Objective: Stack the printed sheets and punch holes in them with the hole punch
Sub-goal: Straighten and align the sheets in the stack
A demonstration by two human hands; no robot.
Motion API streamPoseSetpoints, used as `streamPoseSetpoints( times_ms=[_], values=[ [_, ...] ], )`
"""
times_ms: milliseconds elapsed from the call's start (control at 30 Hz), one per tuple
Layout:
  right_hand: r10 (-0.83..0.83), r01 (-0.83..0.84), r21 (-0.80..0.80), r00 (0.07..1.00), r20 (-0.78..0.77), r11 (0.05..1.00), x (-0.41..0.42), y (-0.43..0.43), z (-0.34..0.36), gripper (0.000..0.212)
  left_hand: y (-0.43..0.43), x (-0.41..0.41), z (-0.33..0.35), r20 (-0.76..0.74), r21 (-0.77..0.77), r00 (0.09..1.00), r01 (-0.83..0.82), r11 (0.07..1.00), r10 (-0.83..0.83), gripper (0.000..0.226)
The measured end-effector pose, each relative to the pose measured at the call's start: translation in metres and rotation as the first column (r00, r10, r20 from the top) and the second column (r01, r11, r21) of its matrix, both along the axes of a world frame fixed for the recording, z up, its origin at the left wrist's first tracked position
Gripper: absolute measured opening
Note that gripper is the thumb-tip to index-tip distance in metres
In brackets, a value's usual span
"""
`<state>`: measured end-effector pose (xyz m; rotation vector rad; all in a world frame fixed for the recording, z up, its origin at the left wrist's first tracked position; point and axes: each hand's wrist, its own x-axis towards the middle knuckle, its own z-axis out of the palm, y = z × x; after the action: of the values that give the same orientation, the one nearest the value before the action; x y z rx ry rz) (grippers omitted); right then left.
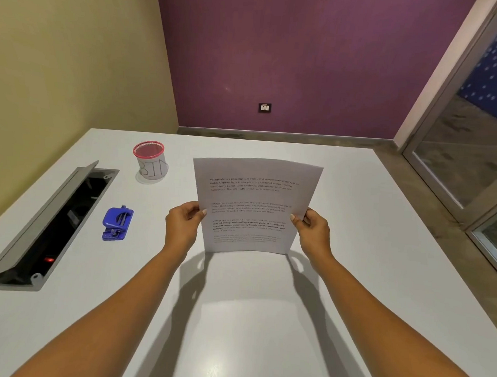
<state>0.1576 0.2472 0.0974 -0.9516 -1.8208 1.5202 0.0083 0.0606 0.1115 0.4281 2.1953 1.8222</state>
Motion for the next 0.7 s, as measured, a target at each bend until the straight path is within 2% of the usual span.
streamPoseSetpoints(
  times_ms=[200, 367, 467, 567, 700],
  values=[
    [-0.033, 0.034, 0.009, 0.998, -0.062, 0.999, -0.003, 0.001, 0.006, 0.016, 0.004, -0.001, 0.007, -0.020, 0.053, 0.999, -0.026, 0.998, 0.027, 0.019],
    [-0.021, 0.021, 0.017, 1.000, 0.004, 1.000, 0.002, 0.002, -0.001, 0.022, 0.004, 0.003, -0.002, 0.002, 0.011, 1.000, 0.019, 1.000, -0.019, 0.026],
    [-0.061, 0.057, 0.045, 0.995, 0.083, 0.997, 0.004, 0.004, -0.005, 0.034, 0.007, 0.002, -0.005, -0.010, -0.024, 1.000, -0.025, 0.999, 0.025, 0.022],
    [-0.119, 0.122, -0.002, 0.972, 0.203, 0.993, 0.008, 0.003, -0.014, 0.045, 0.011, 0.000, -0.003, -0.016, -0.018, 0.999, -0.052, 0.998, 0.051, 0.020],
    [-0.015, 0.063, -0.092, 0.890, 0.456, 0.994, 0.015, -0.002, -0.029, 0.052, 0.013, -0.003, -0.001, 0.047, -0.001, 0.995, -0.092, 0.996, 0.092, 0.021]
  ],
)
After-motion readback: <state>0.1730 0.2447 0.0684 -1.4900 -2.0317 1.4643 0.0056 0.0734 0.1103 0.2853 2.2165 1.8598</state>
